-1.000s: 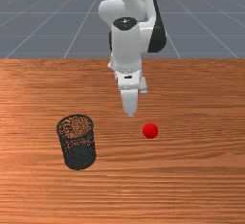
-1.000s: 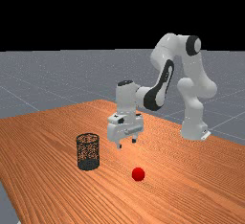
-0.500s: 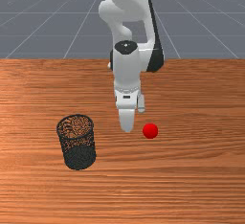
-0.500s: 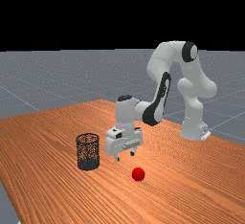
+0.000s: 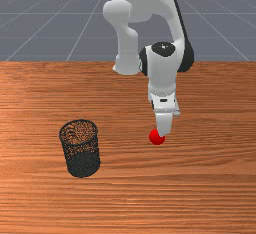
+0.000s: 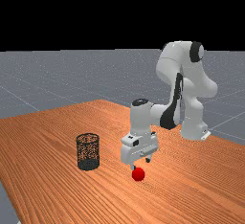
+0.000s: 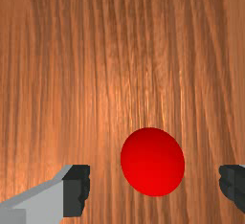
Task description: Put the ball into the container
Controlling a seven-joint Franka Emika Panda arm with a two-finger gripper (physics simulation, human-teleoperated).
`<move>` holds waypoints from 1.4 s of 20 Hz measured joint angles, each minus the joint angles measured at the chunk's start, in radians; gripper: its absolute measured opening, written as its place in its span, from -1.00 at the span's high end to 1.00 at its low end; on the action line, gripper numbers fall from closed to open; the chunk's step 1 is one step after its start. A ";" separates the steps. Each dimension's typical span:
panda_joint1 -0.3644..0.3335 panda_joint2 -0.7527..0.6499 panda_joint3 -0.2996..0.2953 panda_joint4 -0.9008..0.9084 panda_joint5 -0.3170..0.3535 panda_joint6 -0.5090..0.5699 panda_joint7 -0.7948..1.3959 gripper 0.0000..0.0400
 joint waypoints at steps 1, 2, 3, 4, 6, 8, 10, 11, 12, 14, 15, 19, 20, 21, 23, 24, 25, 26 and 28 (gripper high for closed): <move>-0.017 -0.010 0.000 -0.022 -0.001 0.032 -0.029 -1.00; -0.044 -0.014 0.006 -0.029 -0.001 0.032 -0.084 -1.00; -0.052 0.006 0.000 -0.020 -0.002 0.053 -0.081 -1.00; -0.054 0.032 -0.001 -0.014 -0.003 0.074 -0.084 -1.00; -0.023 0.089 -0.033 0.005 -0.020 0.112 -0.032 -1.00; -0.010 0.102 -0.026 0.008 0.009 0.114 0.021 -1.00; 0.028 0.111 -0.028 0.024 0.008 0.109 0.068 -1.00; 0.044 0.115 -0.026 0.033 0.005 0.105 0.081 -1.00; 0.060 0.118 -0.031 0.041 -0.018 0.096 0.072 -1.00; 0.051 0.121 -0.011 0.049 -0.003 0.076 0.057 -1.00; 0.064 0.121 -0.024 0.041 -0.014 0.099 0.071 -1.00; 0.054 0.159 -0.013 0.047 -0.009 0.160 0.051 -1.00; 0.048 0.156 -0.012 0.043 -0.009 0.163 0.043 -1.00; 0.056 0.141 -0.025 0.010 -0.015 0.226 0.052 -1.00; 0.063 0.102 -0.033 -0.022 -0.020 0.246 0.059 -1.00; 0.066 0.082 -0.036 -0.034 -0.023 0.250 0.062 -1.00; 0.068 0.064 -0.038 -0.045 -0.025 0.251 0.065 -1.00; 0.054 0.058 -0.022 -0.020 -0.016 0.178 0.054 -1.00; 0.044 0.059 -0.016 -0.009 -0.012 0.155 0.040 -1.00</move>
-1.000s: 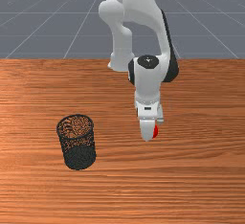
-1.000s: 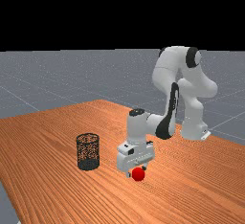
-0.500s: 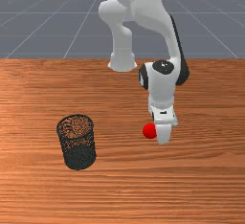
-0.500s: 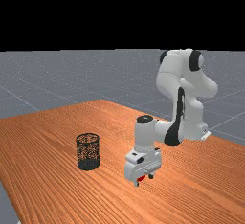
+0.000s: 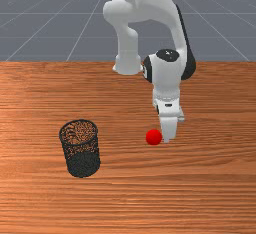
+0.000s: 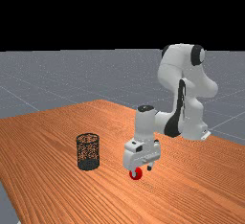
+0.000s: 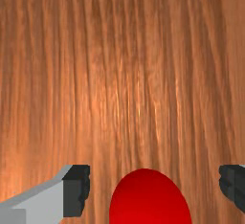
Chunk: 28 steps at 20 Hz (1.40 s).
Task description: Put the ball into the container
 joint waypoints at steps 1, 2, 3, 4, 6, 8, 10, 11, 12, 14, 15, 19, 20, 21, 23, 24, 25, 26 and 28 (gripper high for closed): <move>-0.025 0.001 0.016 0.008 -0.002 -0.028 -0.055 -1.00; -0.038 -0.002 0.016 0.002 0.000 -0.026 -0.069 -1.00; -0.052 -0.005 0.019 -0.002 0.000 -0.025 -0.090 -1.00; -0.066 -0.007 0.021 -0.007 0.001 -0.024 -0.110 -1.00; -0.037 -0.015 -0.018 -0.021 -0.015 -0.019 -0.043 -1.00; -0.059 -0.002 0.006 -0.018 0.003 -0.003 -0.077 -1.00; -0.038 0.012 -0.016 -0.012 -0.012 0.003 -0.048 -1.00; -0.060 0.022 0.007 -0.010 -0.002 0.012 -0.088 -1.00; -0.060 0.031 0.007 -0.007 -0.002 0.018 -0.087 -1.00; -0.012 0.058 -0.043 0.008 -0.033 0.027 -0.026 -1.00; -0.003 0.076 -0.053 0.016 -0.038 0.035 -0.019 -1.00; -0.066 0.066 -0.027 -0.002 -0.023 0.050 -0.090 -1.00; -0.076 0.065 -0.025 -0.004 -0.021 0.051 -0.100 -1.00; -0.101 0.057 -0.010 -0.046 -0.011 0.156 -0.125 -1.00; -0.131 0.040 0.001 -0.027 -0.010 0.045 -0.166 -1.00; -0.133 0.016 0.002 -0.034 -0.011 0.028 -0.170 -0.40; -0.133 -0.006 0.001 -0.039 -0.010 0.013 -0.167 -0.39; -0.128 -0.012 -0.004 -0.024 -0.006 -0.024 -0.148 -0.38; -0.100 -0.012 -0.030 -0.033 -0.029 0.009 -0.118 -0.38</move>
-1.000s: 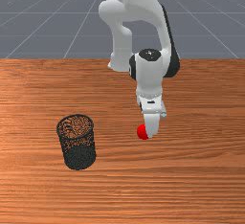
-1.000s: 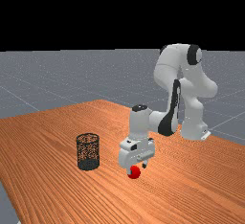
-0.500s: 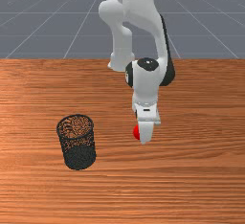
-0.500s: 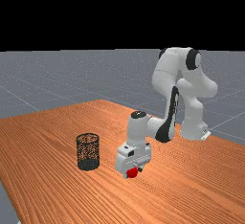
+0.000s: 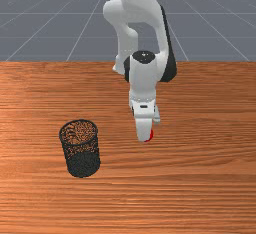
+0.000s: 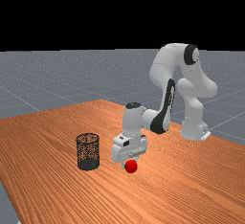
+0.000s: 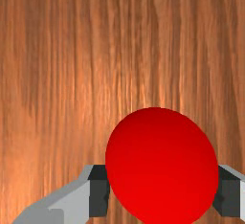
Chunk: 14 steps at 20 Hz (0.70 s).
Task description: Put the ball into the container
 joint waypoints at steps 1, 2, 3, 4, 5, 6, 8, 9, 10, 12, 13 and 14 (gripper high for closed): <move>-0.018 0.003 0.019 -0.002 0.022 0.005 -0.013 -0.38; -0.017 -0.011 0.018 -0.041 0.017 0.081 -0.020 -0.38; -0.016 -0.021 0.017 -0.051 0.016 0.097 -0.019 -0.38; -0.016 -0.027 0.018 -0.051 0.017 0.087 -0.019 -0.38; -0.015 -0.050 0.016 -0.071 0.015 0.094 -0.017 -0.38; -0.015 -0.078 0.016 -0.079 0.015 0.075 -0.017 -0.38; -0.029 -0.108 0.031 -0.043 0.019 -0.060 -0.052 -0.38; -0.033 -0.133 0.035 -0.045 0.019 -0.085 -0.064 -0.38; -0.044 -0.142 0.038 -0.043 0.022 -0.084 -0.088 -0.38; -0.077 -0.144 0.037 -0.046 0.032 -0.084 -0.133 -0.38; -0.101 -0.144 0.041 -0.046 0.036 -0.087 -0.177 -0.38; -0.118 -0.143 0.038 -0.046 0.041 -0.087 -0.191 -0.38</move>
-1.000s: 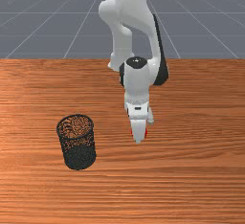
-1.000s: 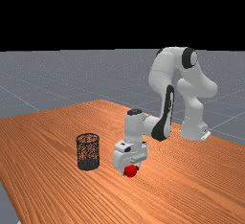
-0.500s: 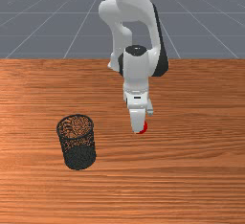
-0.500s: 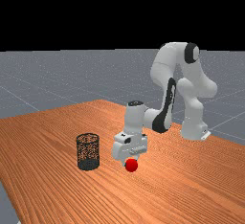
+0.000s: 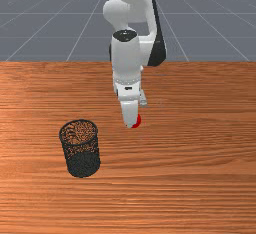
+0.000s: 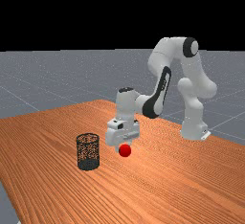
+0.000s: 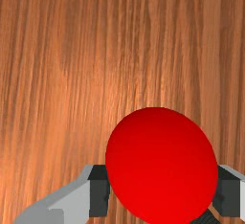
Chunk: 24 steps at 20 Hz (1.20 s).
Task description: Put the ball into the container
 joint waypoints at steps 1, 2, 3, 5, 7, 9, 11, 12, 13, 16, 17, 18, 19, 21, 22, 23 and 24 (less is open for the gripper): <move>-0.020 0.001 0.001 0.002 0.004 -0.002 -0.031 -0.38; -0.038 0.003 0.000 0.004 0.008 -0.005 -0.054 -0.38; -0.053 -0.006 -0.002 -0.028 0.025 0.070 -0.048 -0.38; -0.064 -0.014 -0.011 -0.023 0.023 0.038 -0.052 -0.38; -0.085 0.004 0.009 0.039 0.055 -0.036 -0.079 -0.38; -0.105 0.019 0.027 0.065 0.082 -0.053 -0.111 -0.38; -0.080 0.032 -0.016 0.098 0.022 -0.107 -0.070 -0.38; -0.093 0.010 -0.008 0.067 0.029 -0.070 -0.100 -0.38; -0.106 -0.007 0.002 0.068 0.057 -0.096 -0.104 -0.38; -0.107 -0.057 0.001 0.076 0.062 -0.152 -0.104 -0.38; -0.107 -0.067 0.001 0.079 0.063 -0.164 -0.105 -0.38; -0.093 -0.059 -0.012 0.103 0.032 -0.183 -0.077 -0.38; -0.101 -0.061 -0.007 0.096 0.037 -0.167 -0.106 -0.38; -0.120 -0.055 -0.004 0.105 0.041 -0.175 -0.158 -0.38; -0.131 -0.052 -0.008 0.110 0.044 -0.178 -0.170 -0.38; -0.146 -0.047 -0.008 0.119 0.047 -0.185 -0.202 -0.38; -0.122 -0.046 -0.049 0.117 -0.012 -0.169 -0.127 -0.38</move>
